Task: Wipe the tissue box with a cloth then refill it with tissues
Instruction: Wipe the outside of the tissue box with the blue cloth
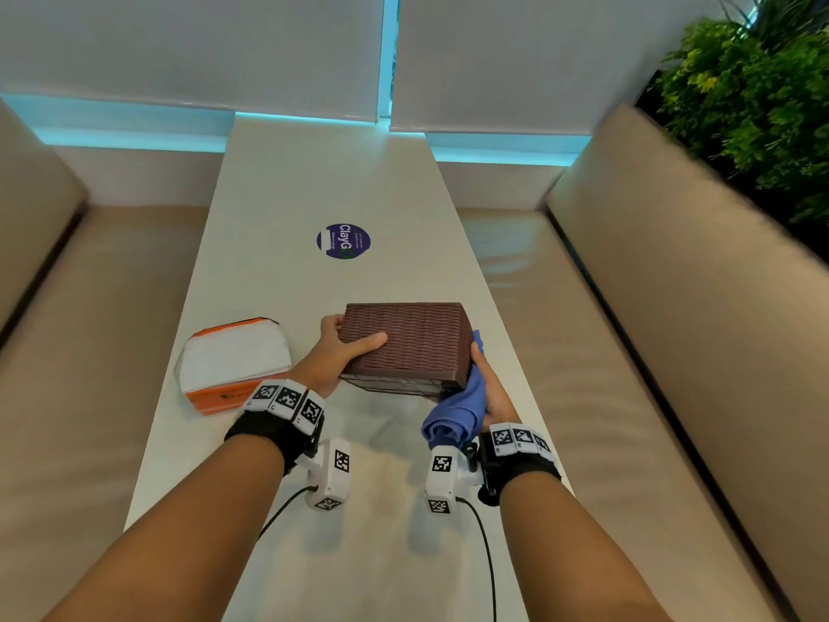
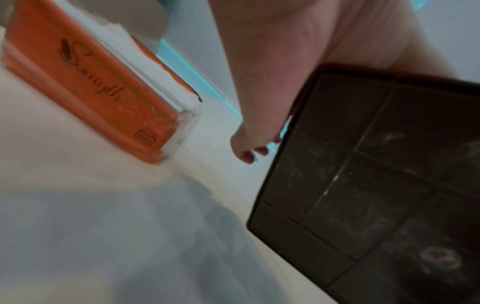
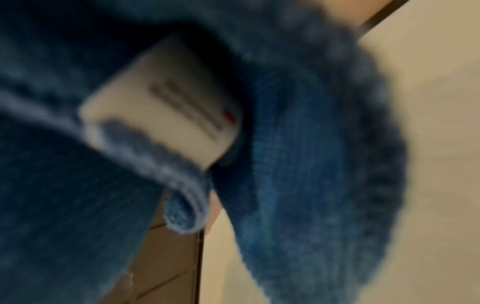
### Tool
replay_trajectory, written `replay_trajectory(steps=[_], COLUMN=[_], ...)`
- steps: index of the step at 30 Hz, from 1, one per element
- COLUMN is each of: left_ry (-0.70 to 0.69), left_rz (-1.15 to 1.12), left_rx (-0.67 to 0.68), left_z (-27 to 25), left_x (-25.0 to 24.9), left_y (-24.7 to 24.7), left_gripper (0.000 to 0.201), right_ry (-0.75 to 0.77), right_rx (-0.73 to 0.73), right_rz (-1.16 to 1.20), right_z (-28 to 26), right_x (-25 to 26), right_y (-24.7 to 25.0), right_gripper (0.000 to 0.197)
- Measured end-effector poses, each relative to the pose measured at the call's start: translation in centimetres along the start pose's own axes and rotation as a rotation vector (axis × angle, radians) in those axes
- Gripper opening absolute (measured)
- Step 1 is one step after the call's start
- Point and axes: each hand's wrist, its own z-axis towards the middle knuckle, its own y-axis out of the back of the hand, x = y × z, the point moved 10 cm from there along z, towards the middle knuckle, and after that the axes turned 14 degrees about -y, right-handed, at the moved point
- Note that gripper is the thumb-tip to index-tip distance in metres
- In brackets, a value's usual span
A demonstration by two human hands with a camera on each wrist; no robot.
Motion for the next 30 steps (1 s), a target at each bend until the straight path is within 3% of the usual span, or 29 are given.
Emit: replay_trajectory(steps=[4,6,8,10,11,16,20,23,26,30], left_ry=[0.092,0.141,0.193,0.208,0.215,0.130,-0.050,-0.132,-0.192,-0.222], left_rz=[-0.306,-0.306,-0.297,-0.288,-0.276,-0.166,-0.009,0.172,0.281,0.421], left_rx=[0.060,0.158,0.249,0.329,0.363,0.478,0.416,0.400,0.359,0.325], left_z=[-0.6,-1.2,-1.9,-2.2,-2.2,-2.8,-1.5,-1.0,-0.9,-1.1], left_x=[-0.2,-0.6,-0.6,-0.4,-0.1,-0.2,-0.9,-0.9,-0.7,0.2], left_y=[-1.2,-1.7,-2.2,-2.3,-2.3,-2.6,-1.8,-1.4,-1.0,-0.4], left_gripper=[0.070,0.051,0.044,0.058,0.063,0.092,0.105,0.118,0.119,0.157], right_ry=[0.057,0.066,0.018,-0.058,-0.061,-0.111,-0.036,-0.023,0.009,-0.020], right_rx=[-0.007,0.021,0.032,0.001,-0.008,-0.058,-0.144,-0.249,-0.251,-0.317], right_rz=[-0.063,-0.038,-0.039,-0.102,-0.134,-0.240,-0.590,-0.766,-0.955,-1.391], right_z=[0.2,0.2,0.5,0.6,0.6,0.7,0.8,1.9,0.7,-1.2], right_x=[0.1,-0.2,-0.8,-1.4,-1.2,0.2,2.6,4.0,5.5,7.5], right_y=[-0.5,-0.6,-0.4,-0.1,-0.1,-0.2,-0.5,1.1,-1.1,-4.5], right_gripper=[0.044,0.042,0.055,0.088,0.092,0.058,0.043,0.069,0.092,0.051])
